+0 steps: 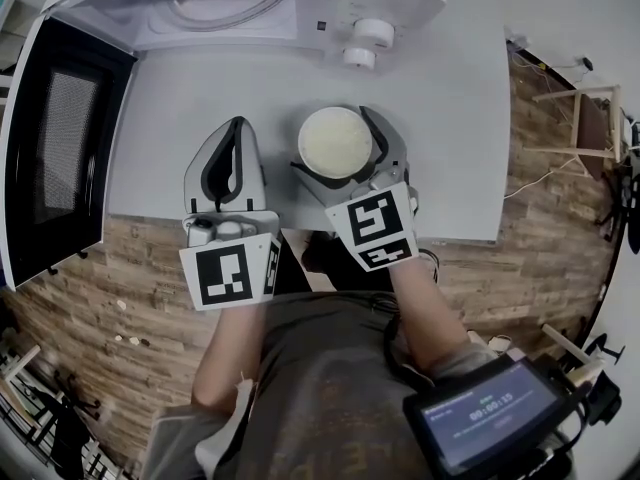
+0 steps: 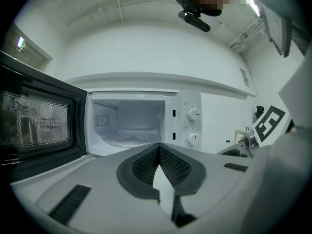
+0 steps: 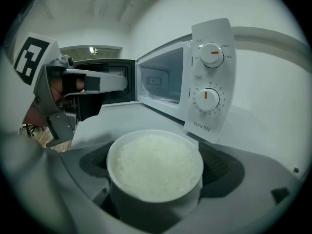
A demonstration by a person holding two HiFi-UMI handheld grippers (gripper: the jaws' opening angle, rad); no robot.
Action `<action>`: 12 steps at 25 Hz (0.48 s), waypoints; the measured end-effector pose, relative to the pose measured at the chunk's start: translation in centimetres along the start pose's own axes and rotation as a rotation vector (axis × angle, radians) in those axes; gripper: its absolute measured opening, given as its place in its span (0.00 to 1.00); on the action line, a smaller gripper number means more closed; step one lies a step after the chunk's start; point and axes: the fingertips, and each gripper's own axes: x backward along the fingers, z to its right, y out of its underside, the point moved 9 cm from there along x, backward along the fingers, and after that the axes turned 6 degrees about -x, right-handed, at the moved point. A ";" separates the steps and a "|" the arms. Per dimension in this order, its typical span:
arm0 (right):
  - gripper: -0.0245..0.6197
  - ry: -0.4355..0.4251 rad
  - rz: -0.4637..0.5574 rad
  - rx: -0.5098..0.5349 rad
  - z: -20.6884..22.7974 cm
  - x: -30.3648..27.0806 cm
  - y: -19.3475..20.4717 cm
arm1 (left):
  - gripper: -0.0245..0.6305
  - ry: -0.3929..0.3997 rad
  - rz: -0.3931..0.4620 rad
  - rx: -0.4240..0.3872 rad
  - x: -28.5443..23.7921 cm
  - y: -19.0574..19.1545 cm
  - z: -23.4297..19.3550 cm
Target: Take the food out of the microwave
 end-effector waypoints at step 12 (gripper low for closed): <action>0.87 0.025 -0.008 -0.008 -0.3 1.0 0.4 | 0.05 0.009 -0.011 -0.017 1.2 -0.8 0.2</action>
